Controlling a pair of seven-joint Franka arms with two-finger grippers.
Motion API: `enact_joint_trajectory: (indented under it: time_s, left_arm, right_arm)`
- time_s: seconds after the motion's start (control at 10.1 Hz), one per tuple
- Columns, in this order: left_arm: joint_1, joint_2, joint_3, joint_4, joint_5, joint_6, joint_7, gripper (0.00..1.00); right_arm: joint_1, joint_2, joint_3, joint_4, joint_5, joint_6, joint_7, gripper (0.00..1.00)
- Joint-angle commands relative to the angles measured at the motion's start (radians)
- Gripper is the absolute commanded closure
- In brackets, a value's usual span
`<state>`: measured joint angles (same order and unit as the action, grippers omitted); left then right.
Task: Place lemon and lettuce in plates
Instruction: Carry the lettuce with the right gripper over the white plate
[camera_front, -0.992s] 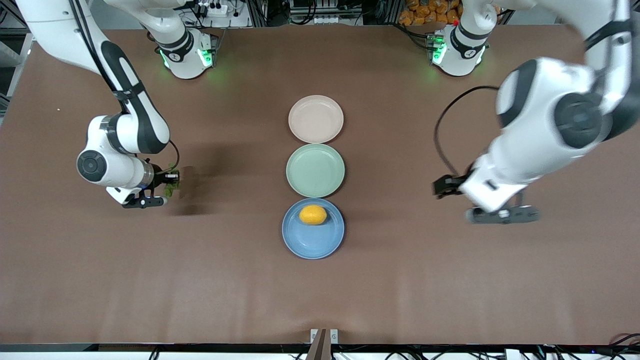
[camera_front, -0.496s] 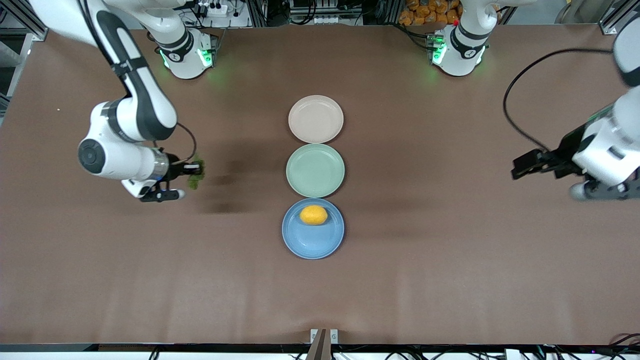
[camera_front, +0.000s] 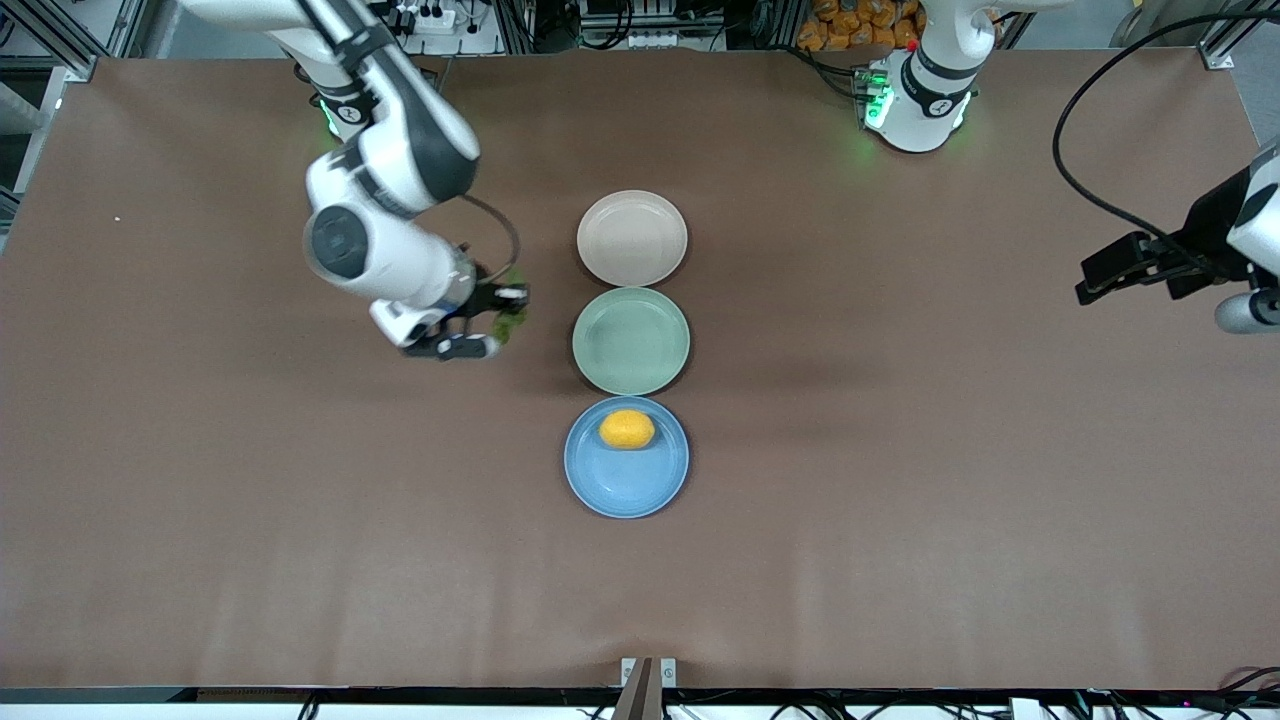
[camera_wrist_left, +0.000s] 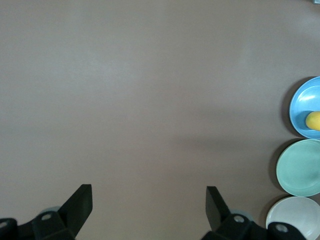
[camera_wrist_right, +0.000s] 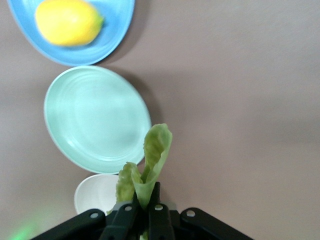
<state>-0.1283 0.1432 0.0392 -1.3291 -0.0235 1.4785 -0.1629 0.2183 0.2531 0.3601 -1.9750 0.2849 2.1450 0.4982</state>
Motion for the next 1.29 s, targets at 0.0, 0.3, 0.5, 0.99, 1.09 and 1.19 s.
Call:
enact_joint_trajectory:
  time_s: [0.0,0.3,0.5,0.99,1.09,1.19]
  left_arm:
    - [-0.002,-0.057,-0.024,-0.038,0.046,-0.003,-0.039,0.0]
    - [0.004,-0.115,-0.065,-0.145,0.07,0.101,-0.041,0.0]
    - [0.01,-0.123,-0.071,-0.162,0.069,0.118,-0.043,0.0]
    - [0.01,-0.099,-0.073,-0.168,0.06,0.147,-0.041,0.0]
    - [0.01,-0.091,-0.073,-0.17,0.06,0.137,-0.035,0.0]
    - [0.007,-0.091,-0.073,-0.165,0.06,0.105,-0.03,0.0]
  right_arm:
    - [0.082,0.035,-0.004,0.001,0.014,0.033,0.107,1.0]
    - [0.217,0.101,-0.004,-0.005,0.014,0.091,0.212,1.0]
    - [0.304,0.159,-0.006,-0.008,0.013,0.125,0.293,1.0]
    - [0.354,0.213,-0.009,-0.01,0.004,0.136,0.323,0.89]
    - [0.355,0.213,-0.01,-0.012,-0.001,0.136,0.321,0.86]
    - [0.351,0.215,-0.01,-0.013,0.0,0.133,0.322,0.7]
